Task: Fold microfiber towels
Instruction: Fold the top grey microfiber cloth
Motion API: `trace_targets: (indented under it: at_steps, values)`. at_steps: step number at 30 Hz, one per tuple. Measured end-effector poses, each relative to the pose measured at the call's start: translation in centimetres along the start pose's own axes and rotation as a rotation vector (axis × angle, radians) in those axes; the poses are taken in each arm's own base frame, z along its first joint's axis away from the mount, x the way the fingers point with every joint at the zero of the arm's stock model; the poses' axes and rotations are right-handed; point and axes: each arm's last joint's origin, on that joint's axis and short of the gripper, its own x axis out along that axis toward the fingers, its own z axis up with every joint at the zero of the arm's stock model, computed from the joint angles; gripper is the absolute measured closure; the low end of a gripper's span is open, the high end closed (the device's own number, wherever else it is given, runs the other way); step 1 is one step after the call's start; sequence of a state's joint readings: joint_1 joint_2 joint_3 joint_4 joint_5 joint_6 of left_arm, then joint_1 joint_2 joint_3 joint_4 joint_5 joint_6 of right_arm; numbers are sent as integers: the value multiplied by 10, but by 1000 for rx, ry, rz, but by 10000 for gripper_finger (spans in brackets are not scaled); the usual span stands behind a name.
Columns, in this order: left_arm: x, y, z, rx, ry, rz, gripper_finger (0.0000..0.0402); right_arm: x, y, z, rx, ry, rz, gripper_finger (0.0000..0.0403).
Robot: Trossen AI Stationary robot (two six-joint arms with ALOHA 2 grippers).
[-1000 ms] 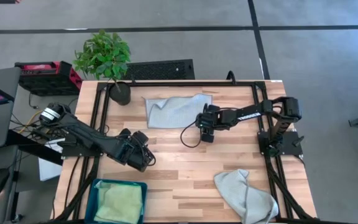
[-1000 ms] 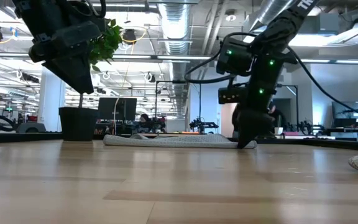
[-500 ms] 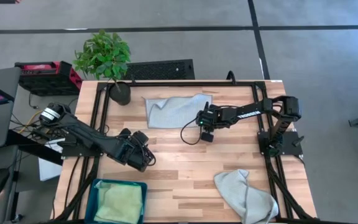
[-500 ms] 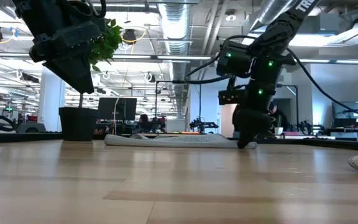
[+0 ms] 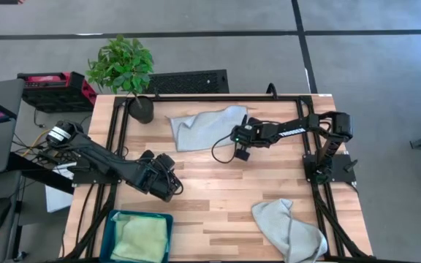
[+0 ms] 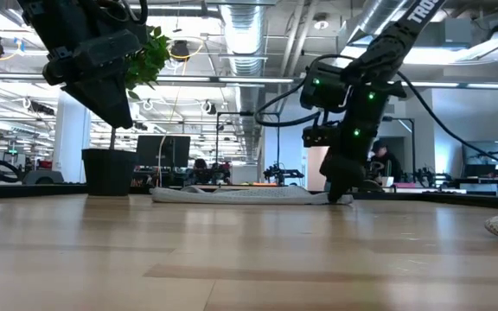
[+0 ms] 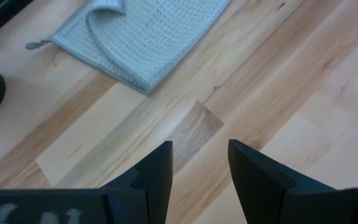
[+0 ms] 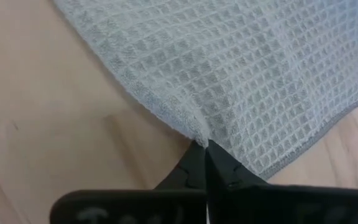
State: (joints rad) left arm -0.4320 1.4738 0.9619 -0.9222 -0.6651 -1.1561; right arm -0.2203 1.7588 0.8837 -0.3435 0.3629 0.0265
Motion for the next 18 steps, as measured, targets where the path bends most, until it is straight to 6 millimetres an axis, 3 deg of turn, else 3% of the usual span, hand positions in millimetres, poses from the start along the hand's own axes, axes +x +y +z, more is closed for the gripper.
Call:
trace_targets:
  at_steps: [7, 18]
  values:
    - [0, 0, 0, 0, -2, 1, 254, -4, -2, 8, 1, -18, -8, 400]
    - [0, 0, 0, 13, -1, 3, 254, -39, -12, 67, -76, -213, -18, 401]
